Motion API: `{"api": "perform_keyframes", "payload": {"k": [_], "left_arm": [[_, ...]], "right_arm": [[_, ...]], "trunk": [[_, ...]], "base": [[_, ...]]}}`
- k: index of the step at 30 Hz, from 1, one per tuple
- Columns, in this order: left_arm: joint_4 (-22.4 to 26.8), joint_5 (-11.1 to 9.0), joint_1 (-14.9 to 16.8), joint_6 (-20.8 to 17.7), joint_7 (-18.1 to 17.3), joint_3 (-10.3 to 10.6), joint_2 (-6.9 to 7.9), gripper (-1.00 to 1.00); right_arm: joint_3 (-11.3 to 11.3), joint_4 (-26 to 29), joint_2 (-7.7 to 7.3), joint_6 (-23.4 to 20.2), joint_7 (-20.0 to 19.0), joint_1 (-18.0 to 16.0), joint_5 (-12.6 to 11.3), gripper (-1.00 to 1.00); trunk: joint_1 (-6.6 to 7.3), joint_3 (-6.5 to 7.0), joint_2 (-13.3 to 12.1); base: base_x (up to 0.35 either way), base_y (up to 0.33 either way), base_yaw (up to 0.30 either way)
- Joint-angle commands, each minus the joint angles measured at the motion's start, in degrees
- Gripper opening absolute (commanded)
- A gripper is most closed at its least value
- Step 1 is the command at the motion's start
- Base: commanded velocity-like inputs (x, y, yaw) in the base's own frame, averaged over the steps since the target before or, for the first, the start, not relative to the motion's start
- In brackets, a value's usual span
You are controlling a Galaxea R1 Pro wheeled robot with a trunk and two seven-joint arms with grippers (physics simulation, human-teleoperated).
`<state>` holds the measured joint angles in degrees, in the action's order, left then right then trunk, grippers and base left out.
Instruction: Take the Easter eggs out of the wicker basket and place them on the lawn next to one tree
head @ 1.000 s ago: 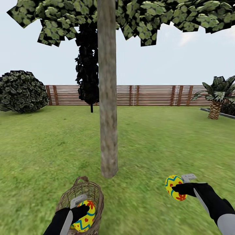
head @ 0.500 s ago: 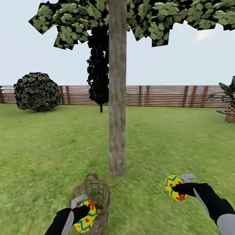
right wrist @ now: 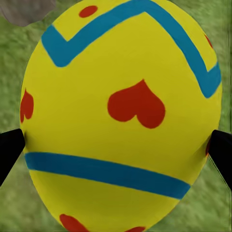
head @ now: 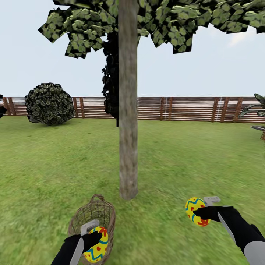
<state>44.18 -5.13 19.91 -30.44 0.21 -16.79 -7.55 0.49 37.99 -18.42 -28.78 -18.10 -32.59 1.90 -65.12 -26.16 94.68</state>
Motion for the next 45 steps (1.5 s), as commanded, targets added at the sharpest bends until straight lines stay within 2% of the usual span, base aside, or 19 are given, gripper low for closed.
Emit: {"api": "perform_keyframes", "payload": {"k": [1, 14, 18, 34, 45], "left_arm": [[0.12, -0.49, 0.04, -0.38, 0.06, -0.26, -0.07, -1.0], [0.0, -0.65, 0.04, -0.4, -0.08, -0.32, -0.04, -1.0], [-0.08, -0.98, 0.04, -0.26, -0.26, -0.47, -0.06, -1.0], [-1.72, -0.86, 0.04, -0.58, -0.32, -0.28, -0.23, -1.0], [-1.64, -0.85, 0.04, -0.32, 0.05, -0.35, -0.45, -1.0]], "right_arm": [[0.07, 0.07, -0.03, -0.22, -0.26, -0.02, 0.21, -1.0], [0.06, 0.07, -0.03, -0.22, -0.23, -0.02, 0.21, -1.0], [0.0, 0.07, -0.1, -0.22, -0.27, -0.02, 0.21, -1.0], [0.04, 0.07, -0.03, -0.22, -0.27, -0.02, 0.21, -1.0], [0.06, 0.07, -0.03, -0.22, -0.27, -0.02, 0.21, -1.0]], "trunk": [[0.24, 0.11, -0.37], [3.09, 2.45, -5.59], [3.97, 3.16, -7.19], [7.49, 6.04, -13.61], [9.9, 8.01, -18.02]], "base": [[-0.082, -0.344, 0.0], [-0.058, -0.344, 0.0], [0.017, -0.115, 0.0], [0.294, -0.171, 0.0], [0.015, -0.268, 0.0]]}}
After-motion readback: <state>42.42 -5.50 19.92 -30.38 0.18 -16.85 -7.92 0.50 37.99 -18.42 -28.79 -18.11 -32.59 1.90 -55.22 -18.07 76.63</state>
